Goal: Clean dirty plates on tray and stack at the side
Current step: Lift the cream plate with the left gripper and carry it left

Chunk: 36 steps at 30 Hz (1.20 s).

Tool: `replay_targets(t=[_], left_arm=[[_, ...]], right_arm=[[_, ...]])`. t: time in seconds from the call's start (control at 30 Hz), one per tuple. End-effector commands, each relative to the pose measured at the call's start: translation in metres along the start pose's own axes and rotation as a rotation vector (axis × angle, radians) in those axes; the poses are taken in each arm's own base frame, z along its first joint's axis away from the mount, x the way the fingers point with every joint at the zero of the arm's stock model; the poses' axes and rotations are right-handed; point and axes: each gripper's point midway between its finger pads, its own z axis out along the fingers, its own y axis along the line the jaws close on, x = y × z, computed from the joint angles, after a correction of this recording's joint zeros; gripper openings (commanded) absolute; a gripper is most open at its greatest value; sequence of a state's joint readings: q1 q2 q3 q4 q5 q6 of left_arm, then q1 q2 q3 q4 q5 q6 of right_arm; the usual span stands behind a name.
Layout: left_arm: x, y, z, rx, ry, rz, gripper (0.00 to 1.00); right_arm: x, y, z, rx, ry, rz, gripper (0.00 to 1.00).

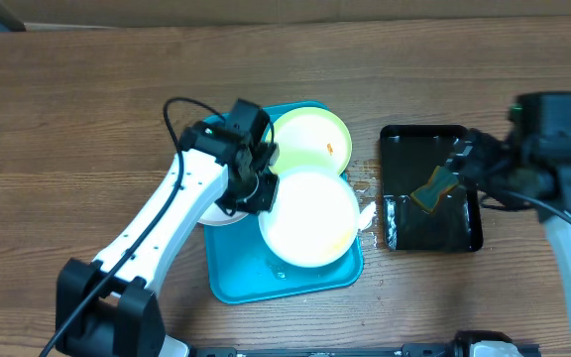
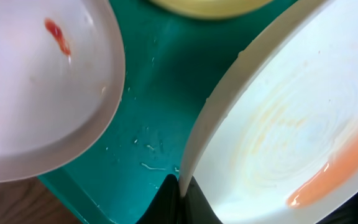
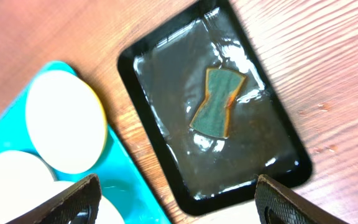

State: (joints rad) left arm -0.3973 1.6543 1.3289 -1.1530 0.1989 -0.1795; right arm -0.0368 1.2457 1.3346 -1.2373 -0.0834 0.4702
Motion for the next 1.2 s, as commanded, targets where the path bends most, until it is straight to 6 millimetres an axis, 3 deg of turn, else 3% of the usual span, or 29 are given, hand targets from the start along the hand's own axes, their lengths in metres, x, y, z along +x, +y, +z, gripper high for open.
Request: replay_targets(t=[0.0,0.13,0.27,0.5,0.67,0.77,0.97,1.17], left_arm=[[-0.028,-0.031,-0.046,0.085,-0.144,0.065,0.04],[-0.061,-0.053,-0.074,0.066,-0.301,0.073,0.04],[-0.092,-0.073,-0.088,-0.026,-0.463,0.076,0.04],[-0.121,-0.122,-0.063,-0.127,-0.604,0.14,0.04],[-0.133,-0.141,-0.037,-0.235,-0.666,0.178,0.04],[-0.138,-0.146,-0.034,-0.302,-0.71,0.201,0.04],[-0.145,-0.166,-0.056,-0.425,-0.84,0.326,0.04],[-0.136,-0.192,-0.083,-0.605,-0.944,0.472,0.04]], right_arm=[[-0.005,-0.009,-0.02,-0.044,-0.021,0.022,0.82],[-0.003,-0.034,-0.026,-0.001,-0.003,0.1,0.83],[-0.005,-0.049,-0.027,0.026,-0.002,0.126,0.83],[-0.001,-0.054,-0.028,0.039,0.015,0.143,0.84],[0.001,-0.055,-0.028,0.043,0.023,0.146,0.84],[0.003,-0.055,-0.028,0.046,0.03,0.147,0.84],[0.003,-0.055,-0.028,0.047,0.033,0.148,0.84],[0.003,-0.055,-0.028,0.047,0.033,0.149,0.84]])
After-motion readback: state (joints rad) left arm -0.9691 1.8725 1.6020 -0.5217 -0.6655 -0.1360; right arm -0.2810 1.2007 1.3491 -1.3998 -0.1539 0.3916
